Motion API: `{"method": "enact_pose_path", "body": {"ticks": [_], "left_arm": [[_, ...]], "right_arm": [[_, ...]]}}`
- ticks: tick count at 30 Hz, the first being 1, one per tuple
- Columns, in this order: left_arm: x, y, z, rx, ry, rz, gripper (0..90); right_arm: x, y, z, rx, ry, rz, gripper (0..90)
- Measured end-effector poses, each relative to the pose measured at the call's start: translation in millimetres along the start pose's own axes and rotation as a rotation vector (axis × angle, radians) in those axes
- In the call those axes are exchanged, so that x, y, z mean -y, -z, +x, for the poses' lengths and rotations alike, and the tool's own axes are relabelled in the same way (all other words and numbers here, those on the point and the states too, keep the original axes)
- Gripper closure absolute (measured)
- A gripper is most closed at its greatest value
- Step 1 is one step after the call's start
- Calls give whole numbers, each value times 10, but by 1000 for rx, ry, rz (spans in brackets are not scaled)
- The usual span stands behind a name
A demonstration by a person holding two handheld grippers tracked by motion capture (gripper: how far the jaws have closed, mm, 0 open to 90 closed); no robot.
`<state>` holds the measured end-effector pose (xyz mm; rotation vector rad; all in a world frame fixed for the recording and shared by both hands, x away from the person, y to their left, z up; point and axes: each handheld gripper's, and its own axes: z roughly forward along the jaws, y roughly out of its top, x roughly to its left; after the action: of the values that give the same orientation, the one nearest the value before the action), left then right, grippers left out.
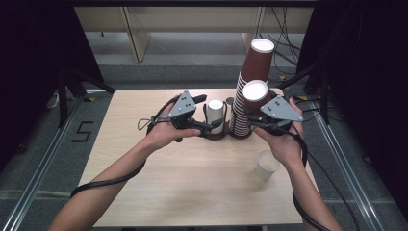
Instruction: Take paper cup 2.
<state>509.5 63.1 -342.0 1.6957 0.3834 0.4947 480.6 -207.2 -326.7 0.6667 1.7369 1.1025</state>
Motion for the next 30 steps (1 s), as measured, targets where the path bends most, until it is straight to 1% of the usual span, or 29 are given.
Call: {"method": "enact_pose_path", "body": {"ticks": [1, 2, 5, 6, 7, 9, 11, 13, 14, 17, 18, 20, 21, 22, 24, 26, 27, 28, 29, 30], "left_arm": [[11, 20, 6, 1, 1, 4, 70], [22, 36, 15, 3, 6, 7, 71], [53, 79, 33, 4, 22, 8, 81], [60, 90, 31, 3, 25, 7, 82], [64, 100, 33, 2, 19, 9, 82], [70, 114, 26, 3, 19, 7, 83], [75, 117, 19, 5, 20, 8, 85], [82, 112, 12, 9, 17, 11, 86], [87, 107, 5, 12, 20, 9, 88], [95, 99, -6, 19, 17, 10, 91], [100, 95, -11, 20, 17, 11, 92], [117, 87, -15, 22, 19, 15, 93], [126, 85, -15, 22, 16, 19, 93], [136, 83, -15, 23, 16, 20, 93], [154, 79, -14, 23, 20, 23, 94], [168, 81, -13, 23, 16, 28, 96], [172, 83, -15, 24, 16, 30, 96], [176, 84, -17, 26, 18, 31, 96], [179, 84, -18, 26, 17, 32, 97], [183, 84, -19, 27, 18, 31, 97]], "right_arm": [[32, -16, 44, -8, 5, 6, 202], [61, -30, 76, -16, 21, 10, 202], [130, -59, 168, -24, 90, 27, 201], [147, -69, 182, -25, 108, 27, 201], [161, -77, 194, -28, 122, 27, 201], [185, -86, 221, -22, 158, 32, 201], [207, -94, 244, -26, 178, 36, 201], [227, -103, 271, -24, 216, 44, 201], [242, -111, 295, -27, 243, 49, 200], [282, -129, 338, -35, 276, 57, 200], [292, -138, 347, -32, 304, 58, 200], [316, -152, 377, -35, 342, 68, 200], [321, -159, 390, -35, 371, 65, 200], [327, -161, 406, -30, 412, 70, 200], [343, -162, 442, -35, 457, 83, 200], [358, -167, 465, -33, 495, 90, 200], [370, -170, 480, -42, 505, 97, 200], [374, -171, 487, -35, 524, 98, 200], [382, -175, 501, -42, 531, 103, 200], [387, -178, 512, -39, 546, 108, 200]]}}
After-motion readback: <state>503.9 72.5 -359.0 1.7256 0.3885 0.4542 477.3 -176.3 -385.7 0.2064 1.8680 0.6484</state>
